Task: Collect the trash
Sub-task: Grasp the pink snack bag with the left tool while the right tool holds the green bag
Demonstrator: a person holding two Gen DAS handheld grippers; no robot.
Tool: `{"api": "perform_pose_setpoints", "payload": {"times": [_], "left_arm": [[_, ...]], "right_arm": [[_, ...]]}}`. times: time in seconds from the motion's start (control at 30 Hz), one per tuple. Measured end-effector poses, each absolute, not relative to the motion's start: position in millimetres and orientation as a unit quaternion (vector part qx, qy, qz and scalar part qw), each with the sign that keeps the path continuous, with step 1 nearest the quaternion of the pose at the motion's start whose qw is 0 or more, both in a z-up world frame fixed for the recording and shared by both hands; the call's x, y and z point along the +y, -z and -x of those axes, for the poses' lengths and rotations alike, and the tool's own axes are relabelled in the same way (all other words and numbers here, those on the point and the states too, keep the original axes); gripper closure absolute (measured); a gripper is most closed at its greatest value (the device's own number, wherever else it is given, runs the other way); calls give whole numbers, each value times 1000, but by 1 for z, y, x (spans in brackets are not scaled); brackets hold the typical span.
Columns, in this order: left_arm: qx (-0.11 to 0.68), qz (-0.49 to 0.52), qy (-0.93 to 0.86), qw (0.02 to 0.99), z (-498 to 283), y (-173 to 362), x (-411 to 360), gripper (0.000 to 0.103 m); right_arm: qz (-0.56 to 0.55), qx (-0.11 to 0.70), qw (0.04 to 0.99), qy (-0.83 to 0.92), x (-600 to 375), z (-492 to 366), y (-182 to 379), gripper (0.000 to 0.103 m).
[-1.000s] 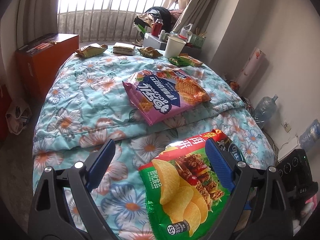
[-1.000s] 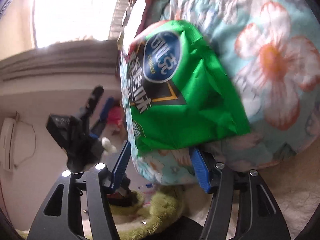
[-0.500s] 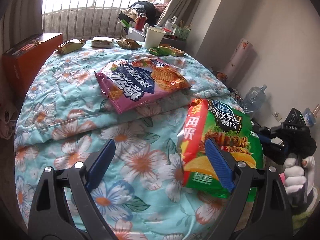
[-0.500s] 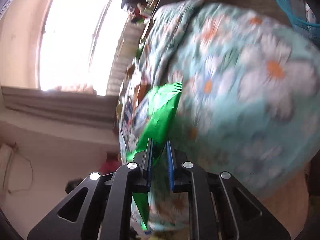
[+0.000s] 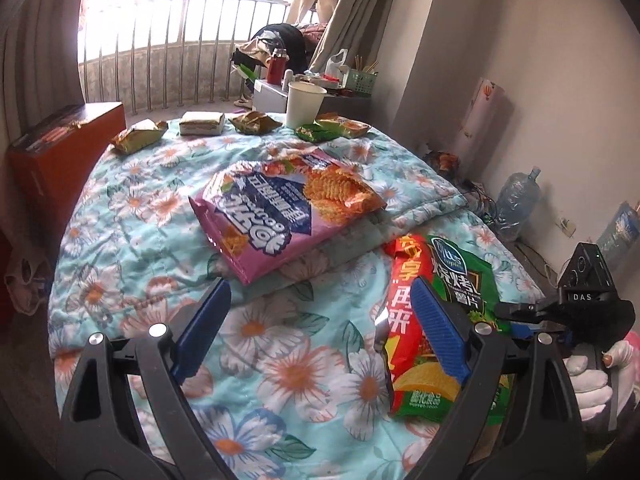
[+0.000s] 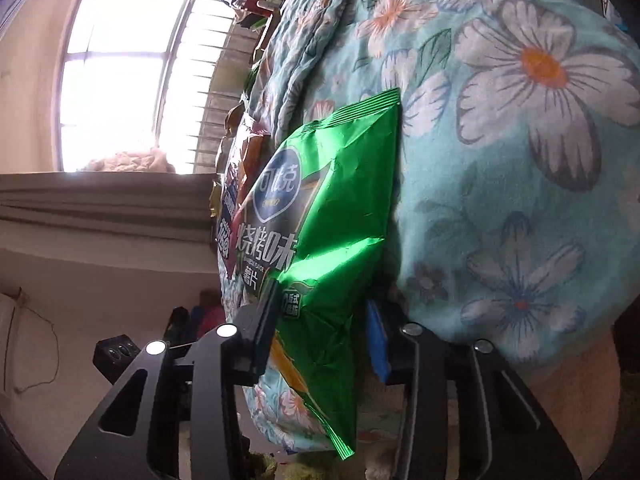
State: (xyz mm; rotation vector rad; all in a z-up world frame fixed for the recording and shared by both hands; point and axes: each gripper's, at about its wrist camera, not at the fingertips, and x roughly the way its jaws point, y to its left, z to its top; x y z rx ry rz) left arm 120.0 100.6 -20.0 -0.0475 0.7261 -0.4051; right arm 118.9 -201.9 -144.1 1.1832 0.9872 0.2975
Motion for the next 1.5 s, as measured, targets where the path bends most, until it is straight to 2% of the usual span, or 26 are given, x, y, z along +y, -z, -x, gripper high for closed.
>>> {"api": "perform_pose_setpoints", "payload": {"times": [0.07, 0.23, 0.5, 0.73, 0.83, 0.9, 1.07, 1.13, 1.5], "left_arm": [[342, -2, 192, 920, -127, 16, 92, 16], [324, -70, 191, 924, -148, 12, 64, 16], [311, -232, 184, 903, -187, 34, 3, 26], [312, -382, 127, 861, -209, 78, -24, 41], [313, -401, 116, 853, -213, 85, -22, 44], [314, -403, 115, 852, -215, 86, -22, 49], [323, -394, 108, 854, -218, 88, -21, 76], [319, -399, 104, 853, -218, 89, -23, 83], [283, -401, 90, 867, -203, 76, -23, 96]], "right_arm": [[-538, 442, 705, -137, -202, -118, 150, 78], [-548, 418, 712, -135, -247, -102, 147, 80], [-550, 392, 728, -119, -308, -78, 139, 80], [-564, 390, 718, -119, -307, -70, 152, 80], [-564, 391, 717, -121, -305, -72, 154, 80], [-565, 391, 717, -121, -307, -71, 157, 80], [-570, 388, 713, -126, -306, -74, 156, 80], [-571, 388, 712, -127, -307, -74, 157, 80], [-594, 384, 692, -145, -311, -74, 165, 75]]}}
